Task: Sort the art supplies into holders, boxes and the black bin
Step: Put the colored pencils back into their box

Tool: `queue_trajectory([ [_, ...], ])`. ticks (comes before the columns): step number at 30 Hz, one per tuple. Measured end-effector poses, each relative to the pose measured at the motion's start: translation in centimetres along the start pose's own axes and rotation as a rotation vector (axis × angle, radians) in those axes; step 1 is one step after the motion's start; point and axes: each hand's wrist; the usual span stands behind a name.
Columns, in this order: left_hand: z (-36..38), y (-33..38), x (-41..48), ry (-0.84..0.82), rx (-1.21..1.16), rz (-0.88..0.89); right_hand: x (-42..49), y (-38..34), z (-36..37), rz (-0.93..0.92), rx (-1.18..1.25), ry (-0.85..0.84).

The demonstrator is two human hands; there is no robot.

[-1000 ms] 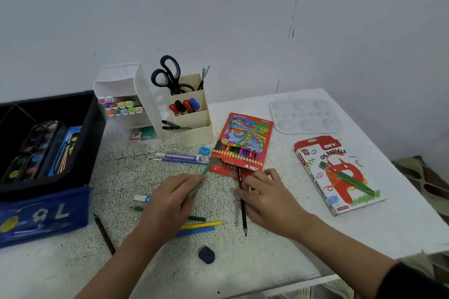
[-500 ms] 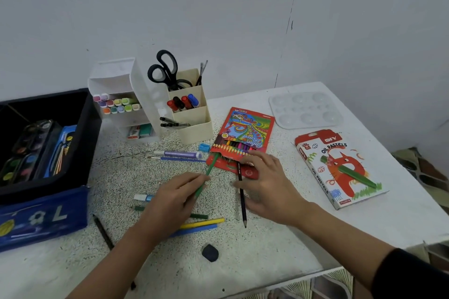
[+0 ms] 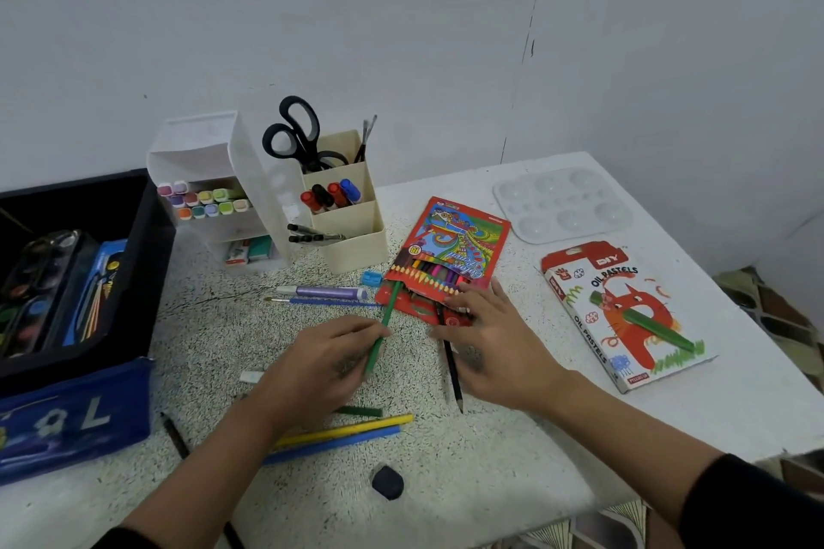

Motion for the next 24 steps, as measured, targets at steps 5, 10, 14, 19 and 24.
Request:
queue_trajectory([
  [5, -0.4, -2.4, 0.1, 0.001, 0.073, -0.054, 1.0, -0.2, 0.3, -0.007, 0.081, -0.001],
  [10, -0.4, -2.6, 0.4, -0.029, 0.022, -0.184, 1.6, -0.2, 0.3, 0.103, 0.147, 0.003],
  [14, -0.2, -1.7, 0.8, 0.028, 0.028, -0.224, 2.1, -1.2, 0.5, 0.19, 0.105, 0.054],
  [19, -0.3, -1.2, 0.9, 0.142, 0.049, -0.192, 3.5, -1.6, 1.1, 0.32, 0.044, 0.051],
  [24, -1.0, 0.0, 0.3, 0.23, 0.068, -0.213, 3.4, -0.4, 1.4, 0.242, -0.041, 0.046],
])
Point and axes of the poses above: each hand's wrist, its own x-axis towards the middle knuckle, its own z-axis out of the palm, y = z × x, and after that the axes turned 10 degrees about -x, right-handed
